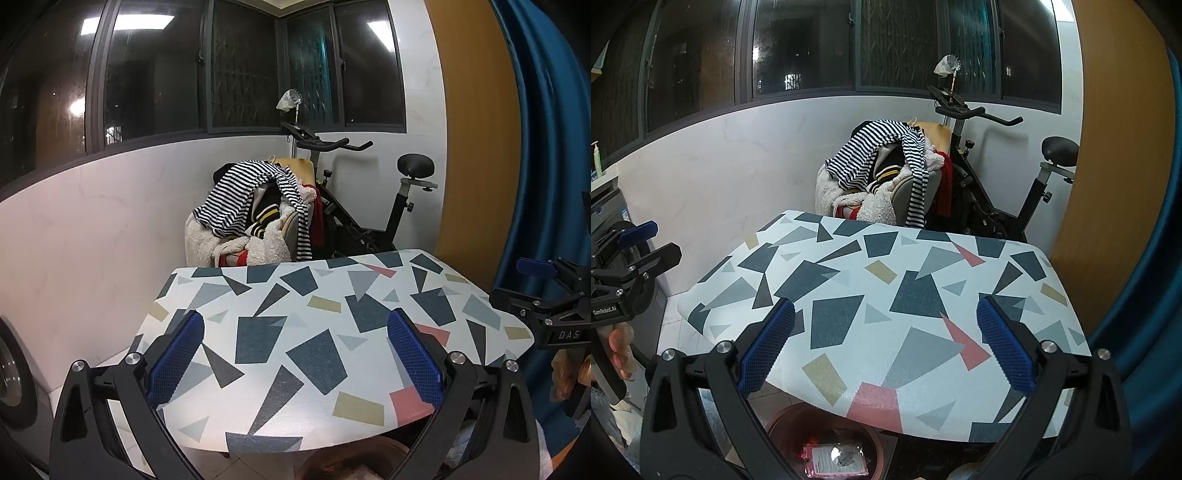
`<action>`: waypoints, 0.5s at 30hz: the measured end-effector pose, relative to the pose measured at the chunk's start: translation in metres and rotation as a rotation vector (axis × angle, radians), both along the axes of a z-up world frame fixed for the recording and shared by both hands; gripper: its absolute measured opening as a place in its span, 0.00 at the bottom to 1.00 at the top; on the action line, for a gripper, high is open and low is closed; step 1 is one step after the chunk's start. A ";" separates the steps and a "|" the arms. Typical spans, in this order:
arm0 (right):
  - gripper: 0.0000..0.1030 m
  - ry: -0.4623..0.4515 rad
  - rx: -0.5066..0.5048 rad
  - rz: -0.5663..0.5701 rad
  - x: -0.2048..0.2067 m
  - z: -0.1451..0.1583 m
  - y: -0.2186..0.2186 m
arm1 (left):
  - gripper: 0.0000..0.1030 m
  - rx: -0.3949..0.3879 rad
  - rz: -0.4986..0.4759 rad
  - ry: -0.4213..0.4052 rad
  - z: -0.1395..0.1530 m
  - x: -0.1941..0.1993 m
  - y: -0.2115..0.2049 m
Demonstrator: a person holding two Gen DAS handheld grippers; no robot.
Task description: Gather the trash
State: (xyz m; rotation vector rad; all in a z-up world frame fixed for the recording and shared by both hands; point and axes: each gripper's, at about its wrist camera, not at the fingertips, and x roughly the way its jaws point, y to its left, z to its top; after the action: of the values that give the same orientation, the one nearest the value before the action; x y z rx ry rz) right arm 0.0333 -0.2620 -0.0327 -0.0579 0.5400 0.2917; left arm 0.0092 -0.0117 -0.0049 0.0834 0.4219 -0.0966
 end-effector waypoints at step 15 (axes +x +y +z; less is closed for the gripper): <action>0.94 0.000 0.000 0.000 0.001 0.000 0.001 | 0.94 0.011 0.001 0.004 -0.002 0.000 0.001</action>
State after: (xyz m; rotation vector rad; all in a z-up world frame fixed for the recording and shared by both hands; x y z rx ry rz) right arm 0.0348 -0.2609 -0.0330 -0.0574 0.5402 0.2917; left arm 0.0095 -0.0111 -0.0070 0.0935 0.4260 -0.0937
